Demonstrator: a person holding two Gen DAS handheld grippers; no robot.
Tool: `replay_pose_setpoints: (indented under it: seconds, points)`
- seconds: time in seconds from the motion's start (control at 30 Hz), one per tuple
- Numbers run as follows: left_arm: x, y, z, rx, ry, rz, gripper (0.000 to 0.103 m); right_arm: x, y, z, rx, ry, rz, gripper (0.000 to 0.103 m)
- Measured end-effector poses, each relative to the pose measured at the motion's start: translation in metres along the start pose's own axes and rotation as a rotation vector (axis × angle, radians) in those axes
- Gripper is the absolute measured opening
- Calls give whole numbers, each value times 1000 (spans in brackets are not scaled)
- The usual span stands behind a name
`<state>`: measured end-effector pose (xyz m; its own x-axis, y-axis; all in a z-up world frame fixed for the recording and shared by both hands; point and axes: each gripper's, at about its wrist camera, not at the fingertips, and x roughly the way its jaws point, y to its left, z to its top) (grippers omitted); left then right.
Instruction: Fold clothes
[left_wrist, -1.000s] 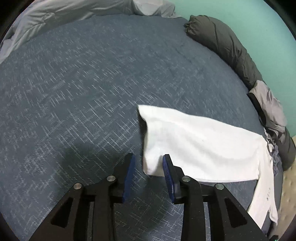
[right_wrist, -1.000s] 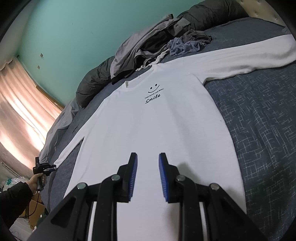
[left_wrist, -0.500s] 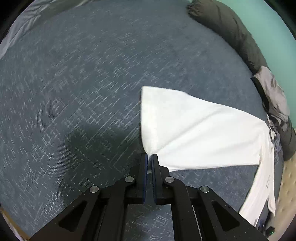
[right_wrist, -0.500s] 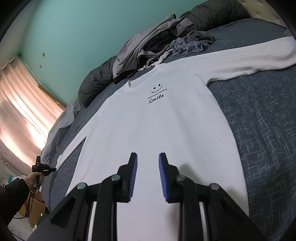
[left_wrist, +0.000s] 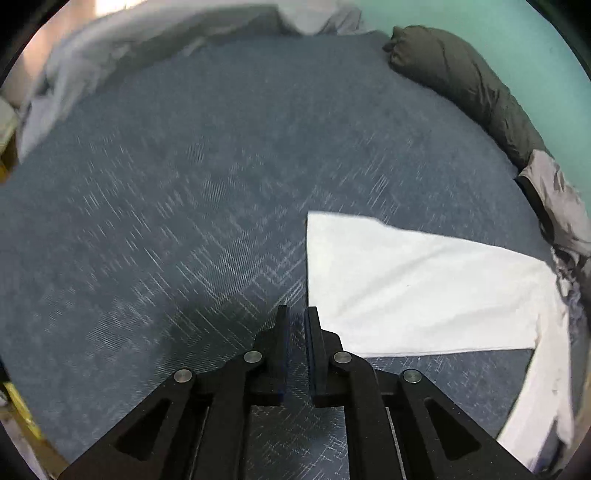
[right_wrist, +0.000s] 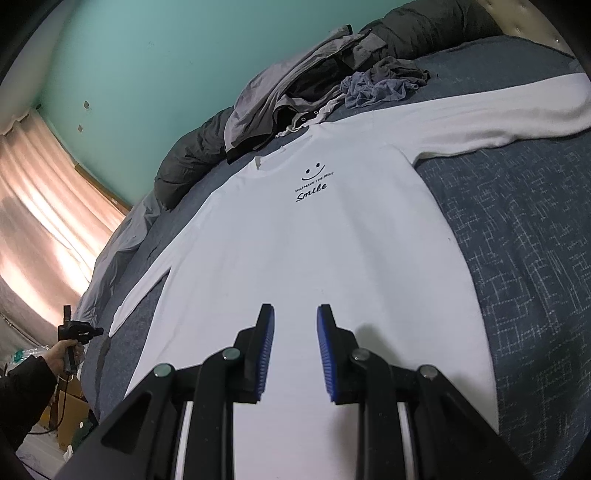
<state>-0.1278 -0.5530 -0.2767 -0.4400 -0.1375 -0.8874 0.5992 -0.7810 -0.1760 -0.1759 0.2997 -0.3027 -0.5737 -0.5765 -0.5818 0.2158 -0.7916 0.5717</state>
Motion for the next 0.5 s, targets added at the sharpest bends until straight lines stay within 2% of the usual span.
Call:
replay_pose_setpoints:
  seconds: [0.07, 0.13, 0.23, 0.3, 0.4, 0.5]
  points:
    - [-12, -15, 4, 28, -38, -20, 11, -1, -2, 0, 10, 0, 1, 23]
    - [-12, -50, 13, 56, -56, -62, 15, -2, -3, 1, 14, -1, -5, 24]
    - [-13, -95, 9, 105, -53, -139, 24, -6, -6, 3, 20, -5, -15, 40]
    - [-8, -127, 6, 140, -45, -192, 26, -12, -9, 7, 39, -18, -5, 40]
    - [-8, -172, -18, 182, -14, -264, 28, -27, -18, 21, 66, -36, -13, 40]
    - [-15, -212, -55, 216, 12, -330, 36, -51, -33, 42, 77, -44, -65, 41]
